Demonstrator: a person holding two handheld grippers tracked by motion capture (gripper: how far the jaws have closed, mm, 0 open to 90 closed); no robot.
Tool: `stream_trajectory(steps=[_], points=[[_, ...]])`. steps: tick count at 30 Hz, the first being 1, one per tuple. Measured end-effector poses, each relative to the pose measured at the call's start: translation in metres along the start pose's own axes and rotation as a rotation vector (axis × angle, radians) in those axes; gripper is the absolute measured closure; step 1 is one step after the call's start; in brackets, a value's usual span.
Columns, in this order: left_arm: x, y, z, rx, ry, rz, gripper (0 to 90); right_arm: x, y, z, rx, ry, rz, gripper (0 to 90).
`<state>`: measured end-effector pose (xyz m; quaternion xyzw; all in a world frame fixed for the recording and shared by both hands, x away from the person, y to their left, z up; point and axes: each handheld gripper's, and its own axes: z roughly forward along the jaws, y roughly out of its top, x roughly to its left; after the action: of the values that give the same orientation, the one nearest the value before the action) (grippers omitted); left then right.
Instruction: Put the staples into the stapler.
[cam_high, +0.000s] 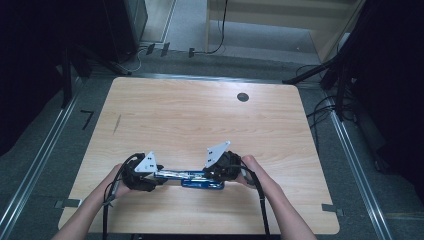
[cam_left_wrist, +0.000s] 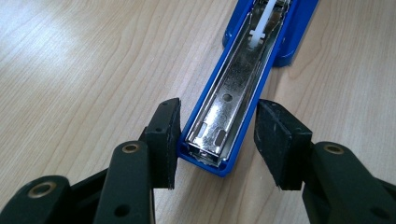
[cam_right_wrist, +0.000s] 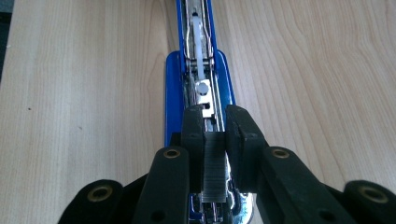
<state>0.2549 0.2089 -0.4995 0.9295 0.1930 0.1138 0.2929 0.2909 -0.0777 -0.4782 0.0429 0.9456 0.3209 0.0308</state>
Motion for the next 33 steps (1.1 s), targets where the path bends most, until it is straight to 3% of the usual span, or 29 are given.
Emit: stream_trajectory(steps=[10,20,30,33], points=[[0.0002,-0.0001,-0.0005,0.003,-0.001,0.003,52.9,-0.0001,0.0017,0.0058,0.034,0.002,-0.048,79.5],[0.0002,-0.0002,-0.0005,0.002,-0.001,0.004,53.0,-0.0001,0.0004,0.0054,0.056,0.003,-0.064,79.2],[0.0000,-0.0001,-0.0005,0.003,0.000,0.003,53.0,-0.0005,-0.0034,0.0019,0.076,0.005,-0.052,78.9],[-0.0003,0.0000,-0.0004,0.002,0.001,0.002,53.0,-0.0009,-0.0049,0.0015,0.075,-0.003,-0.046,75.0]])
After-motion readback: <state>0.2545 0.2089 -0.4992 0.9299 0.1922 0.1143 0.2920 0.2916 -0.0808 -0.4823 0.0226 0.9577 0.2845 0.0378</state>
